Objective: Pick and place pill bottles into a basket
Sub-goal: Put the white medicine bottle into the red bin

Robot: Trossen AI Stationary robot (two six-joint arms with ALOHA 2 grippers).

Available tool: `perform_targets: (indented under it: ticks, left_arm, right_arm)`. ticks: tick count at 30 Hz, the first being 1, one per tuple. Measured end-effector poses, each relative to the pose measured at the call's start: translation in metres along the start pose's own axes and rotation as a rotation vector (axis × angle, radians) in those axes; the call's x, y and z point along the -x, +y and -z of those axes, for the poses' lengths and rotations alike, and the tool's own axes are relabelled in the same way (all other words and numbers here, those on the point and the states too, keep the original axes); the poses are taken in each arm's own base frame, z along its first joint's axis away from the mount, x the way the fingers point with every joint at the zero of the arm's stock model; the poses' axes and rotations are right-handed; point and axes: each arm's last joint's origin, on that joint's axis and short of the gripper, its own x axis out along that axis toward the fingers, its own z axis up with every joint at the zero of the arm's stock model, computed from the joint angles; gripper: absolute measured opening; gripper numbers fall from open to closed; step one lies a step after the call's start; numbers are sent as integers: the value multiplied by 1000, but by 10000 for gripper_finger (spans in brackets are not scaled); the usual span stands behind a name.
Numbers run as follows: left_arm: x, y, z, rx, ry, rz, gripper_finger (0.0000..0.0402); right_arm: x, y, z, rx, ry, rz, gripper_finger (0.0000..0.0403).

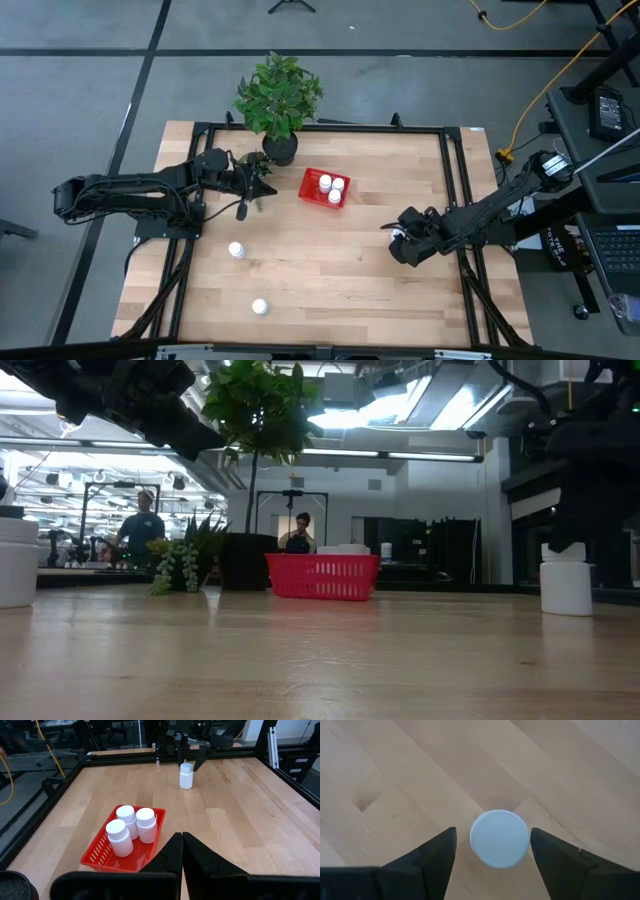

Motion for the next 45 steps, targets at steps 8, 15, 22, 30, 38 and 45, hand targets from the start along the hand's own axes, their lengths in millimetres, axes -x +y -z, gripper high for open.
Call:
perform_targets:
  ticks: [8, 15, 22, 30, 38, 45]
  left_arm:
    - [0, 0, 0, 0, 0, 0, 1]
    - [0, 0, 0, 18, 0, 0, 1]
    - [0, 0, 2, 26, 20, 3, 1]
    - [0, 0, 2, 26, 20, 3, 1]
    - [0, 0, 2, 25, 20, 3, 1]
    - [0, 0, 2, 24, 20, 3, 1]
  right_arm:
    - [0, 0, 0, -25, -4, -2, 240]
    - [-2, -1, -3, -39, -5, 7, 190]
    - [-2, -1, -3, -17, 8, 2, 188]
    - [-4, 0, -2, 11, 29, 7, 203]
    - [-7, 1, -1, 22, 31, 19, 201]
    - [-7, 1, -1, 23, 25, 21, 153]
